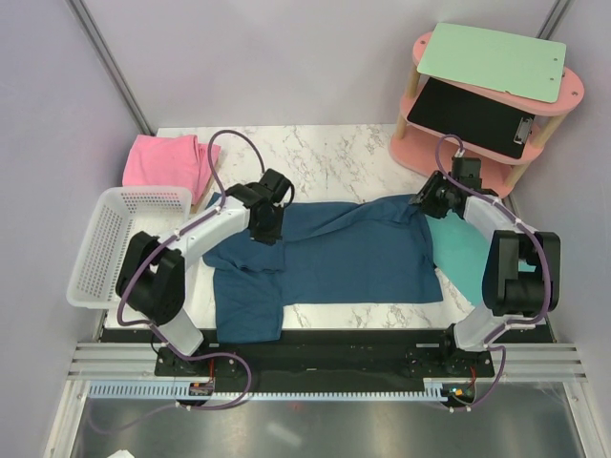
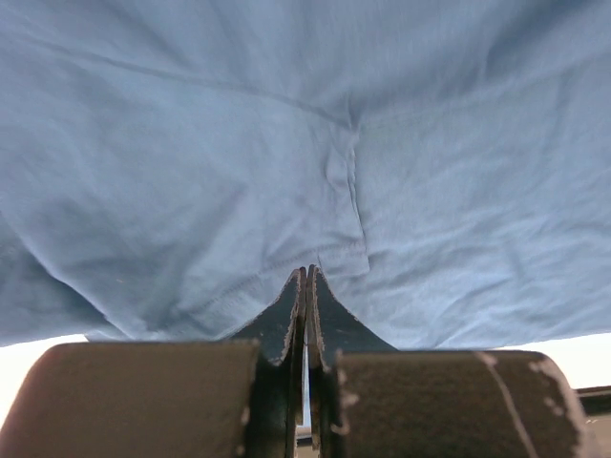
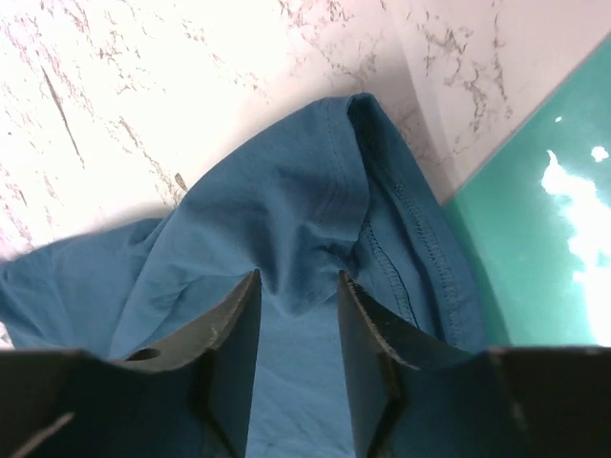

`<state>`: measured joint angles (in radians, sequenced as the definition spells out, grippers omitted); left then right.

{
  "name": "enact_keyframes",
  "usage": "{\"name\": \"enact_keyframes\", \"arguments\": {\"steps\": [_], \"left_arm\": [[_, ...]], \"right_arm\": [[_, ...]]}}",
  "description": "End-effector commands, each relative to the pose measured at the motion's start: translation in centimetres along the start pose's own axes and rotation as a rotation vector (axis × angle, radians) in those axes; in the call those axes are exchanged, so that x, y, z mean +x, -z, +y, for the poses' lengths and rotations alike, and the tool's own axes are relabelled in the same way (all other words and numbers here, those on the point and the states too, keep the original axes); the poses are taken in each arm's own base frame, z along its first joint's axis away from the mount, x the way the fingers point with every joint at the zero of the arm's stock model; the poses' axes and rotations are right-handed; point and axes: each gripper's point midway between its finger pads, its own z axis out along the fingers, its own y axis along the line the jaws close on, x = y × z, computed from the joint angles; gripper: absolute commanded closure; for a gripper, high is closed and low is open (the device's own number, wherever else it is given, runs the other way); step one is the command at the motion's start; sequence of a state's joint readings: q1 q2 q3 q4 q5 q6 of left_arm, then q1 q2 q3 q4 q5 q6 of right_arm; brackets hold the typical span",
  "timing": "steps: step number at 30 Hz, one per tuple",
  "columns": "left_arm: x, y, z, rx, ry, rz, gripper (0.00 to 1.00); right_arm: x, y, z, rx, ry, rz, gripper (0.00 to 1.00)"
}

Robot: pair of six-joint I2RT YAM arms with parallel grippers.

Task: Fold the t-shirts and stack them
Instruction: Fold the flattened tshirt in 1/3 of the way

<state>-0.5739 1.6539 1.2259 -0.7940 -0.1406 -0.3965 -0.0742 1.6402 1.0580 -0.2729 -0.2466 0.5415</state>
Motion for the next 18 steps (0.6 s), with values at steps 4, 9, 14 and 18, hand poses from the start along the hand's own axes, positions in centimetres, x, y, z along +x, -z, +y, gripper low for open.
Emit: {"name": "enact_keyframes", "arguments": {"steps": [4,9,14,18], "left_arm": [[-3.0,1.0,1.8,-0.027,0.043,-0.054,0.98],[-3.2,0.9,2.6,-0.033,0.063,-0.054,0.98],[-3.1,0.5,2.9,-0.039,0.068,-0.04,0.98],[-2.7,0.1,2.9,-0.041,0.071,-0.025,0.98]], "right_arm": [[2.0,-1.9,-0.3,-0.055,-0.054,0.042,0.62],[2.5,-2.2,-0.9,-0.036,-0.054,0.048,0.68],[2.9,-3.0,-1.3,-0.039,-0.068,0.057,0.62],[3.6,-4.3,-1.8,-0.041,-0.087,0.073,0.61]]}}
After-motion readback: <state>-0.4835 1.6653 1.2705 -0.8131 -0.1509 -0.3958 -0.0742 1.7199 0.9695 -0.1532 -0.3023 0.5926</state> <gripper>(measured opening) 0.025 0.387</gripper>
